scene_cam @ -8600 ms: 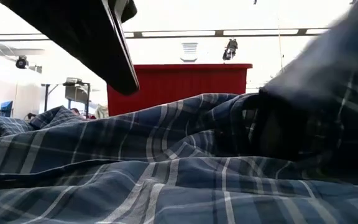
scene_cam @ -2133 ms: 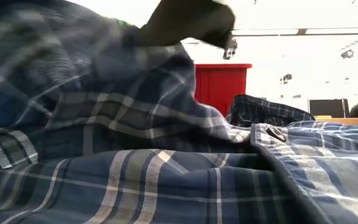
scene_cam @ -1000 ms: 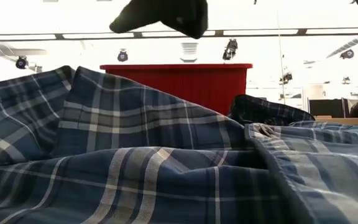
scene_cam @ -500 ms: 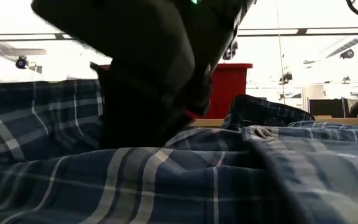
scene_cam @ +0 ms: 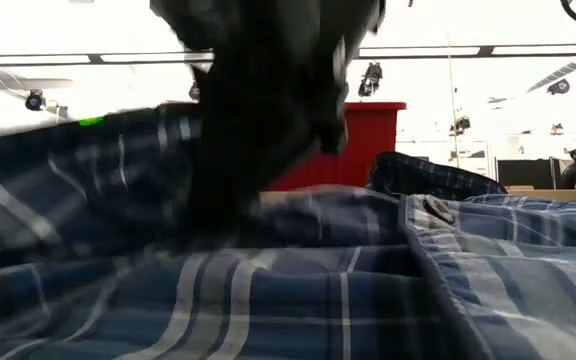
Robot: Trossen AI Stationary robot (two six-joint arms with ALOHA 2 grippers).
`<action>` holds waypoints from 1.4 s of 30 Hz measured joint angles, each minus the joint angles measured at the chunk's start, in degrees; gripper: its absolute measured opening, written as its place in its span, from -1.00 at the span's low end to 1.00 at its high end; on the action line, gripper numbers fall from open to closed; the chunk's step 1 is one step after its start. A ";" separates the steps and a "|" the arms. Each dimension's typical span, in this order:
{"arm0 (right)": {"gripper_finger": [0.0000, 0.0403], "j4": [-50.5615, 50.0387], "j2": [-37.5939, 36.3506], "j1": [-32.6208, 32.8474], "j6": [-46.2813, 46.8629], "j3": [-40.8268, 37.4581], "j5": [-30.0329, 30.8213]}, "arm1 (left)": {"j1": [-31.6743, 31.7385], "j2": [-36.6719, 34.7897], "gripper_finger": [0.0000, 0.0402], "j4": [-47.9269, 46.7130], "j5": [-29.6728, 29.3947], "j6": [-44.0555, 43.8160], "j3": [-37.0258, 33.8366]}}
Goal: Fold Laundry from Bin
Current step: Fold the blue patterned long sleeve shirt
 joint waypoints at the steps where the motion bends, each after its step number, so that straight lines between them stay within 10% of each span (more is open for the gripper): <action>1: -0.92 -0.24 -0.80 0.00 -0.18 0.13 -0.67 | -0.03 -0.12 -1.00 -0.21 0.18 0.02 0.00; 14: -0.74 0.10 -2.14 0.47 -4.65 -0.41 -17.68 | -0.88 -3.57 -1.00 -7.01 6.61 -1.23 -0.39; 31: -0.33 5.17 3.43 1.23 -4.28 0.01 -9.00 | 0.07 -11.72 -1.00 -11.36 4.43 -3.41 -0.28; 42: -0.41 5.18 3.16 4.22 -4.60 0.39 -11.19 | 21.27 -14.21 -1.00 4.24 -0.48 15.48 -12.92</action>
